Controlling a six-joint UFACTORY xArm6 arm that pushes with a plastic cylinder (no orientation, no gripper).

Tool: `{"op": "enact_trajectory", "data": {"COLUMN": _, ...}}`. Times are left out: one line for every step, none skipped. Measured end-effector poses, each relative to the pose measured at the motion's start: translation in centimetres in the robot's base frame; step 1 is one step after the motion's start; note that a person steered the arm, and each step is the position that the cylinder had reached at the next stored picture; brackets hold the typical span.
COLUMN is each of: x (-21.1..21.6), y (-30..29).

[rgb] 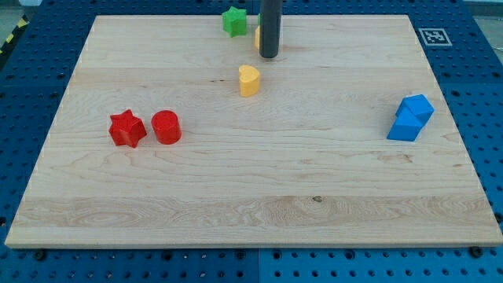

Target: Move the yellow heart towards the yellow hexagon

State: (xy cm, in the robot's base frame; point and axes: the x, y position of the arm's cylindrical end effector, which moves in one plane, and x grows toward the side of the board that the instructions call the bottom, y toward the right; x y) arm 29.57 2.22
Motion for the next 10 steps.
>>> {"op": "enact_trajectory", "data": {"x": 0.6, "y": 1.2}}
{"op": "enact_trajectory", "data": {"x": 3.9, "y": 2.3}}
{"op": "enact_trajectory", "data": {"x": 8.2, "y": 3.7}}
{"op": "enact_trajectory", "data": {"x": 11.3, "y": 2.4}}
{"op": "enact_trajectory", "data": {"x": 9.5, "y": -1.6}}
{"op": "enact_trajectory", "data": {"x": 4.0, "y": -2.2}}
{"op": "enact_trajectory", "data": {"x": 3.5, "y": -2.2}}
{"op": "enact_trajectory", "data": {"x": 9.1, "y": -2.5}}
{"op": "enact_trajectory", "data": {"x": 12.4, "y": -5.8}}
{"op": "enact_trajectory", "data": {"x": 8.6, "y": -6.8}}
